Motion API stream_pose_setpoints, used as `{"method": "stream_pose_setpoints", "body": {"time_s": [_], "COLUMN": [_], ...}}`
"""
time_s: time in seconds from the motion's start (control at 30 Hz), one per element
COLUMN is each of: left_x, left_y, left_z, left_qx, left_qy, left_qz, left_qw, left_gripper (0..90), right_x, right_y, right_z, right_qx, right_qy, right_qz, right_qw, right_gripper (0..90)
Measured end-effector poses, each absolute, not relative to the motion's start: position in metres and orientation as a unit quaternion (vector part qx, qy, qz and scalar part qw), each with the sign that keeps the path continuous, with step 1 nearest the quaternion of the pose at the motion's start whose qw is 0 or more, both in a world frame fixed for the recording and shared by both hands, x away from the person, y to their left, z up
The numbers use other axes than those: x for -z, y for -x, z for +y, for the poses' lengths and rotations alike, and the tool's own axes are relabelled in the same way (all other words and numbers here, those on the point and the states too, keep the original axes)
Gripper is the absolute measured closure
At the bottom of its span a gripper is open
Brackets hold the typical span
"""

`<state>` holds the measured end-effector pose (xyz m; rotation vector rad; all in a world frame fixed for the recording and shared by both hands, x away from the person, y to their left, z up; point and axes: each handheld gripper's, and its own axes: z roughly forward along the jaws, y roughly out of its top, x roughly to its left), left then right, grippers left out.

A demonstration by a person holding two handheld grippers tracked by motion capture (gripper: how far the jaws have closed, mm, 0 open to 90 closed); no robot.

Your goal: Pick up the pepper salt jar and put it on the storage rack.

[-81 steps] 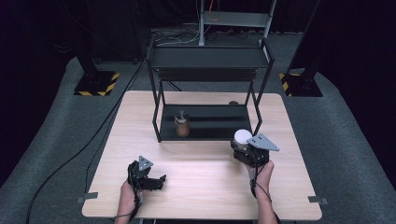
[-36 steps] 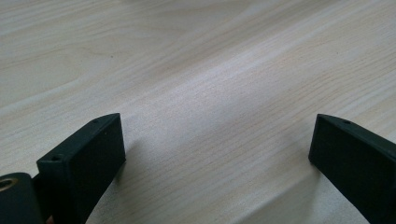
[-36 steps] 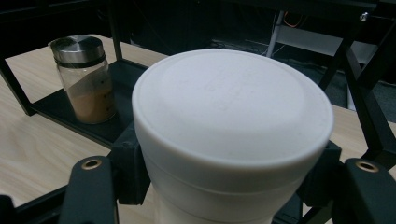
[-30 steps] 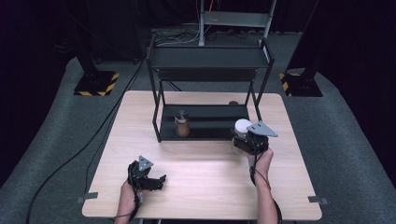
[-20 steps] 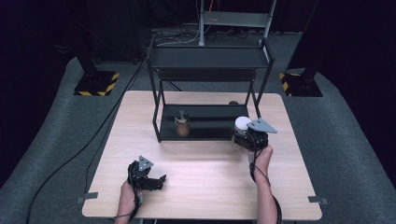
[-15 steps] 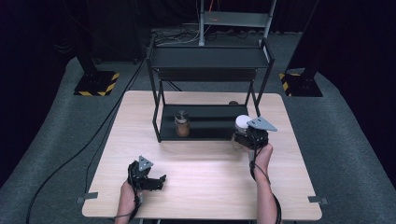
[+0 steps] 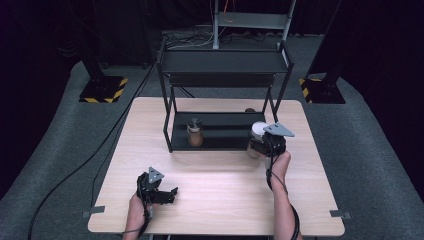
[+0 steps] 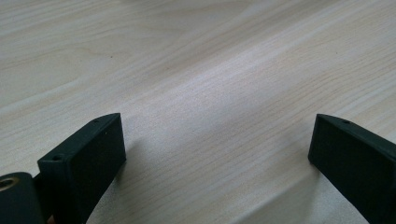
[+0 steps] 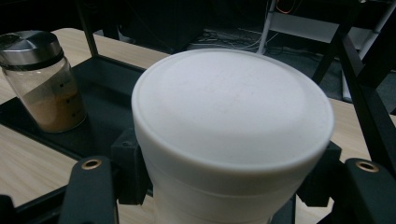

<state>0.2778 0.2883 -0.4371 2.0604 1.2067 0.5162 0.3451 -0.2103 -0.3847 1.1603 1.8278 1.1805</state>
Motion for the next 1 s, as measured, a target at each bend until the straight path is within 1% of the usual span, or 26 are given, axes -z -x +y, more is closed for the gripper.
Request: {"method": "stream_pose_setpoints", "body": {"time_s": [1.0], "left_x": [0.437], "left_y": [-0.278], "left_z": [0.288], "left_qx": [-0.198], "left_qy": [-0.793], "left_qz": [0.464], "left_qw": [0.343], "left_gripper": [3.6], "right_x": [0.378], "right_y": [-0.374], "right_z": [-0.201], "right_qx": [-0.449], "right_qy": [-0.446], "right_qz": [0.702], "right_qw": [0.325], "right_gripper": [33.3]}}
